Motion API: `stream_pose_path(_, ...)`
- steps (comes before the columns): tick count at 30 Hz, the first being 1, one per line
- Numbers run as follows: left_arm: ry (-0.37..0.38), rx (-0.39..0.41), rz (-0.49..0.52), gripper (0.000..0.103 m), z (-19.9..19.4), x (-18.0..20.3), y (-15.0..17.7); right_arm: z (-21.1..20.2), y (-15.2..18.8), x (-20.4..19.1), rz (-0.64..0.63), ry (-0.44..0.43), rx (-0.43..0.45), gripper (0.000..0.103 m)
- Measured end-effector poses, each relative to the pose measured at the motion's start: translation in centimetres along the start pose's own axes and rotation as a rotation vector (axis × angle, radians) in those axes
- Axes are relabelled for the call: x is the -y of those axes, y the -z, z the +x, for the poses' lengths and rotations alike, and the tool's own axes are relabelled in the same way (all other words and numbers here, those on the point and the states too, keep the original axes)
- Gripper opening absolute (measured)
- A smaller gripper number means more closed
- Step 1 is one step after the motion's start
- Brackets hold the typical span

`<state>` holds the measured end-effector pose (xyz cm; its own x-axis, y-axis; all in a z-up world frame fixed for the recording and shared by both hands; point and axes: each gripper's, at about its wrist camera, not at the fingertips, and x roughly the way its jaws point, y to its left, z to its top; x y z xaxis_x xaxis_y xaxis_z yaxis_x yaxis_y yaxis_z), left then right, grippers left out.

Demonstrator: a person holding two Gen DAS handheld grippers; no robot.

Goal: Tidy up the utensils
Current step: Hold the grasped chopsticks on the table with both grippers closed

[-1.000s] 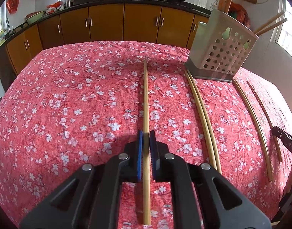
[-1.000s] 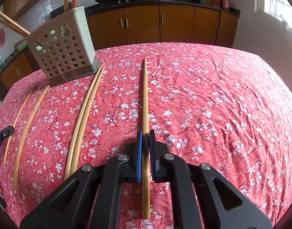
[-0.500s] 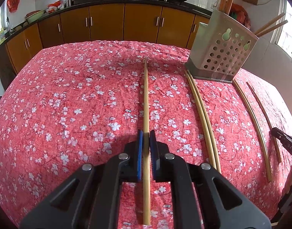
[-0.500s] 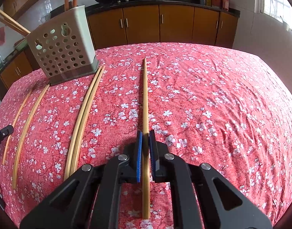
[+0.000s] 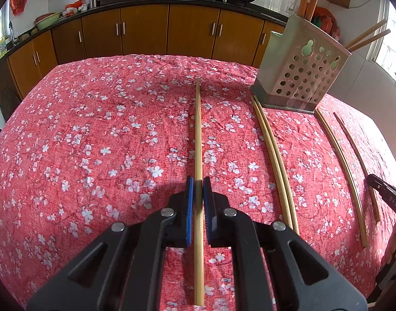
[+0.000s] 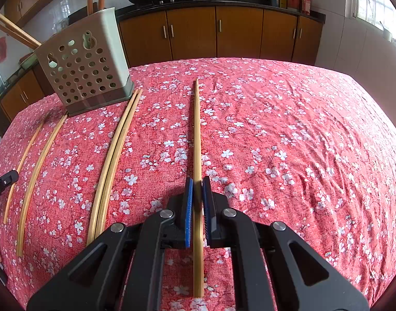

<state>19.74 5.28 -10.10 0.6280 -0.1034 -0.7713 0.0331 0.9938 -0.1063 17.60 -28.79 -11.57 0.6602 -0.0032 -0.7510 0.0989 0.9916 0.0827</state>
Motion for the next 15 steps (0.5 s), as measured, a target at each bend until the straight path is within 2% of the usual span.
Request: stream_pose_path(15,0.001,-0.002,0.0,0.01,-0.03,-0.11,-0.05,0.04,-0.07,0.08,0.004,-0.005,0.0,0.009)
